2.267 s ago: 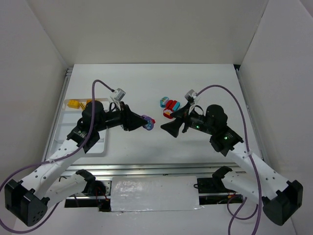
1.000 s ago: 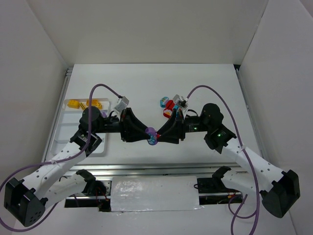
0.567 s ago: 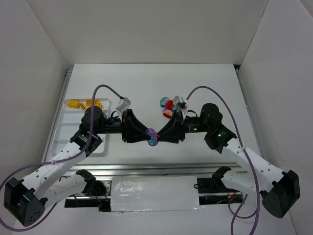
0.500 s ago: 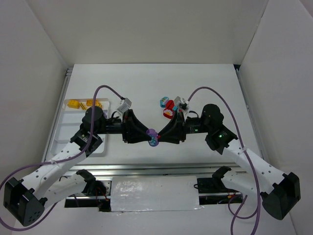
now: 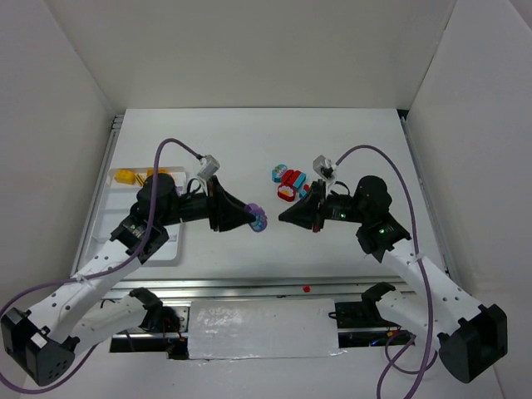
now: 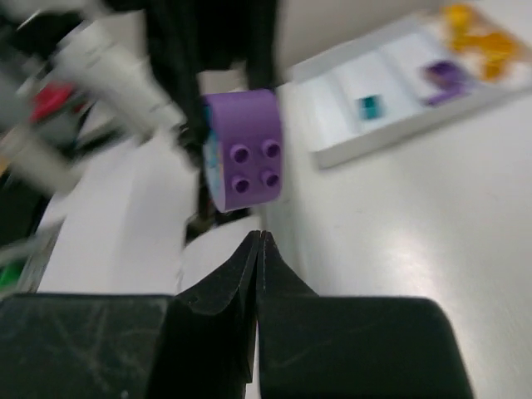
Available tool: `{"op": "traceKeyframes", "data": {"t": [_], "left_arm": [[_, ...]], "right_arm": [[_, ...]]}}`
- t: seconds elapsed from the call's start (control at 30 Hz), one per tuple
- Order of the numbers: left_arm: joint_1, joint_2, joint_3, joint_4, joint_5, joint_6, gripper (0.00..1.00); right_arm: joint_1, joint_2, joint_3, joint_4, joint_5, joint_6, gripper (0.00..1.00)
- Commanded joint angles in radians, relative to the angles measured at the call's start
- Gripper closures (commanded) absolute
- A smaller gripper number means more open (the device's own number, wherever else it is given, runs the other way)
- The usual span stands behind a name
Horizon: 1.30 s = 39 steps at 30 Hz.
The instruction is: Sort the legos into containers by color
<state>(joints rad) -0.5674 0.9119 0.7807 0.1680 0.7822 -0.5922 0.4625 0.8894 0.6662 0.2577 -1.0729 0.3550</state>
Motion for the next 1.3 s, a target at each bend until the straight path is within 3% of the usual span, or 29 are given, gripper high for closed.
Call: {"op": "traceKeyframes", "data": {"t": [0.0, 0.07, 0.13, 0.2, 0.27, 0.37, 0.6, 0.9, 1.03, 1.13, 1.27], "left_arm": [[0.011, 0.025, 0.158, -0.387, -0.569, 0.045, 1.00], [0.011, 0.088, 0.222, -0.490, -0.751, 0.054, 1.00], [0.012, 0.062, 0.218, -0.535, -0.822, 0.029, 1.00], [0.017, 0.009, 0.201, -0.557, -0.989, -0.039, 1.00], [0.027, 0.002, 0.201, -0.591, -1.072, -0.063, 1.00], [0.067, 0.039, 0.223, -0.668, -1.129, -0.078, 1.00], [0.289, 0.009, 0.163, -0.674, -1.065, -0.112, 1.00], [0.362, 0.030, 0.175, -0.703, -1.104, -0.146, 1.00], [0.389, 0.018, 0.190, -0.766, -1.205, -0.176, 1.00], [0.435, 0.022, 0.180, -0.803, -1.271, -0.224, 1.00], [0.549, 0.080, 0.164, -0.773, -1.217, -0.247, 1.00]], "right_arm": [[-0.016, 0.031, 0.052, -0.161, 0.639, 0.060, 1.00], [-0.050, 0.086, 0.067, -0.257, 0.892, 0.134, 1.00], [-0.050, 0.105, 0.076, -0.342, 0.953, 0.136, 0.96], [-0.053, 0.112, 0.075, -0.395, 1.039, 0.176, 0.89], [-0.061, 0.112, 0.094, -0.440, 1.144, 0.197, 0.36], [-0.062, 0.091, 0.105, -0.488, 1.205, 0.197, 0.02], [-0.070, 0.094, 0.154, -0.595, 1.240, 0.196, 0.00], [-0.067, 0.099, 0.177, -0.686, 1.197, 0.177, 0.01], [-0.056, 0.039, 0.151, -0.680, 1.127, 0.185, 0.00], [-0.047, 0.008, 0.121, -0.654, 1.079, 0.187, 0.01], [-0.035, 0.014, 0.099, -0.601, 0.998, 0.185, 0.01]]}}
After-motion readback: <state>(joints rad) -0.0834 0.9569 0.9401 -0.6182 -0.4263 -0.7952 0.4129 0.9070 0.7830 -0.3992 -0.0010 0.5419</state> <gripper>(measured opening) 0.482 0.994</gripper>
